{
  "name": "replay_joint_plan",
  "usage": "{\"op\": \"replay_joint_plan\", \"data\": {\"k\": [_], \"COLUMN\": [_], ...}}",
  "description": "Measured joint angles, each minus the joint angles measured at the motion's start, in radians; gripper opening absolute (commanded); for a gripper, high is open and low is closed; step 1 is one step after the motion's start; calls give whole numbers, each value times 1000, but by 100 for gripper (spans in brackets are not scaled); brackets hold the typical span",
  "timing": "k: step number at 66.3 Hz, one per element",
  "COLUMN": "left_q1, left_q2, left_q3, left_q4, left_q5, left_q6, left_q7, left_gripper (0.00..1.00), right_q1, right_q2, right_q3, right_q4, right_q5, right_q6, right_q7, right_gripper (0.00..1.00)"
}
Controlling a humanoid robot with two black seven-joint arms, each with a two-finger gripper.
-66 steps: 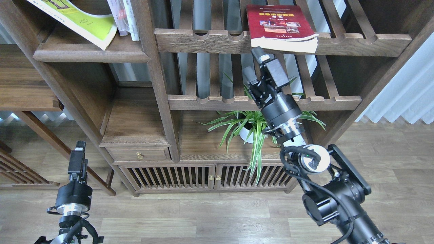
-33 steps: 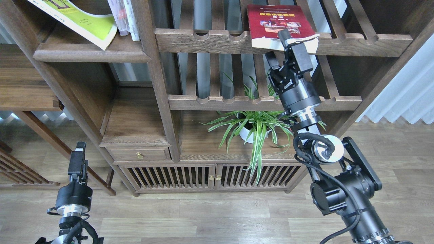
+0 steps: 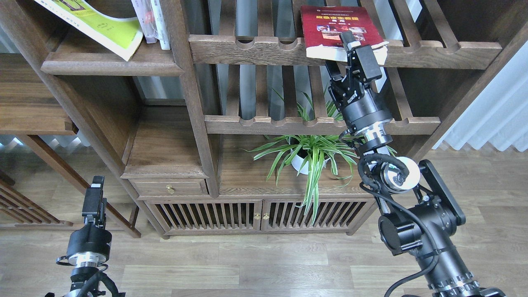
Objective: Organize books on shelf
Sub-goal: 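Grasp the red book with the right gripper and pull it off the shelf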
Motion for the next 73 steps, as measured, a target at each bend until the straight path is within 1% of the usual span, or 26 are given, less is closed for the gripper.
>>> {"op": "replay_joint_plan", "data": {"k": [17, 18, 19, 21, 24, 29, 43, 55, 66, 68, 73], "left_q1": [3, 3, 3, 3, 3, 3, 8, 13, 14, 14, 14], "left_q2": [0, 0, 0, 0, 0, 0, 0, 0, 0, 0, 0], "left_q3": [-7, -8, -8, -9, -9, -14, -21, -23, -26, -26, -26], "left_q4": [0, 0, 0, 0, 0, 0, 0, 8, 19, 22, 23], "left_q5": [-2, -2, -1, -1, -1, -1, -2, -1, -2, -2, -2], "left_q6": [0, 0, 0, 0, 0, 0, 0, 0, 0, 0, 0], "left_q7": [-1, -1, -1, -1, -1, -1, -1, -2, -5, -5, -5], "left_gripper": [100, 100, 100, 100, 100, 100, 100, 100, 100, 100, 100], "right_q1": [1, 0, -6, -9, -17, -31, -59, -114, -201, -237, -270], "right_q2": [0, 0, 0, 0, 0, 0, 0, 0, 0, 0, 0], "right_q3": [27, 27, 26, 25, 21, 15, -9, -12, -13, -13, -14], "right_q4": [-1, -1, -1, -1, -1, 0, 21, 101, 198, 227, 248], "right_q5": [0, 1, 1, 1, 1, 1, 1, 10, 29, 31, 33], "right_q6": [1, 2, 7, 9, 13, 33, 135, 162, 183, 200, 221], "right_q7": [0, 0, 0, 0, 0, 0, -4, -4, -6, -6, -7], "right_gripper": [36, 29, 25, 23, 15, 6, 6, 6, 6, 6, 6]}}
